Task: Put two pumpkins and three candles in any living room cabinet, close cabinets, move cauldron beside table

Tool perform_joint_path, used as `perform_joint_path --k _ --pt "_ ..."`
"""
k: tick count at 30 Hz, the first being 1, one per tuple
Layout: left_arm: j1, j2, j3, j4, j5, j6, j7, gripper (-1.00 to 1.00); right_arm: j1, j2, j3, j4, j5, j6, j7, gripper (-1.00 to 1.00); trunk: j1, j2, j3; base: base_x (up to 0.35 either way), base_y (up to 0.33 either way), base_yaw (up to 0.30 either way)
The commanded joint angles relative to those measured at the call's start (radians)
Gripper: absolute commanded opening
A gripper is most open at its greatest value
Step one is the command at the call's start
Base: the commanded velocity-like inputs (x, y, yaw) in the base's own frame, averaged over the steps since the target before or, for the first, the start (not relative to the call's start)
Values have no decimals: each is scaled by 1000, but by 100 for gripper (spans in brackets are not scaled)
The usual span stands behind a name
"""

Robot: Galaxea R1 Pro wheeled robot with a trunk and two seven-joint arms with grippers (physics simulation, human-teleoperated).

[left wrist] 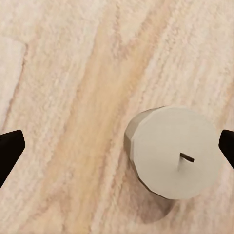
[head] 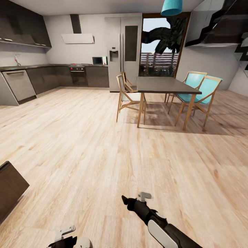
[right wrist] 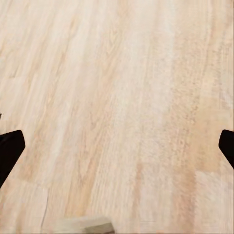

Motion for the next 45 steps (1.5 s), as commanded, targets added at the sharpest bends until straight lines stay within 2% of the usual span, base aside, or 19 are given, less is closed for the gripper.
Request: perform_joint_path --k 1,2,4,7,10,12,16,20,24,32,36,41,45 --pt "0 1 -10 -3 10 2 10 100 -1 -4 -6 -82 -2 36 -57 100 0 -1 -1 0 0 0" --pt "0 0 -18 -3 10 2 10 100 -1 -7 -12 -188 1 78 -145 100 0 -1 -1 0 0 0" --pt "0 -1 -33 -2 10 2 9 100 -1 -9 -15 -306 3 122 -270 100 0 -1 -1 0 0 0" --pt "0 -1 -44 -2 10 2 8 100 -1 -9 -13 -405 5 157 -422 100 0 -1 -1 0 0 0" --pt "0 -2 -47 -2 10 1 8 100 -1 -8 -12 -426 5 167 -463 100 0 -1 -1 0 0 0" --pt "0 -2 -49 -1 10 0 0 100 -1 -9 -12 -435 5 169 -471 100 0 -1 -1 0 0 0" --pt "0 -3 -62 -1 11 -4 -60 100 -1 -6 -12 -433 5 171 -476 100 0 -1 -1 0 0 0" --pt "0 -4 -65 2 11 -10 -80 100 -1 -4 -12 -426 5 170 -477 100 4 -8 -4 0 0 0" --pt "0 -4 -64 22 8 -16 -81 100 -1 -4 -12 -425 5 170 -477 100 19 -36 -17 0 0 0" --pt "0 -5 -63 29 4 -22 -81 100 -1 -3 -13 -422 4 169 -477 100 23 -38 -48 0 0 0" --pt "-1 -5 -64 10 4 -24 -82 100 -1 -1 -14 -420 3 169 -476 100 23 -38 -52 0 0 0" --pt "-6 -6 -65 -7 4 -24 -82 100 -1 -1 -14 -418 2 169 -476 100 25 -39 -71 0 0 0" --pt "-11 -6 -65 -71 4 -23 -76 100 -1 -1 -14 -418 2 169 -476 100 26 -39 -79 0 0 0"
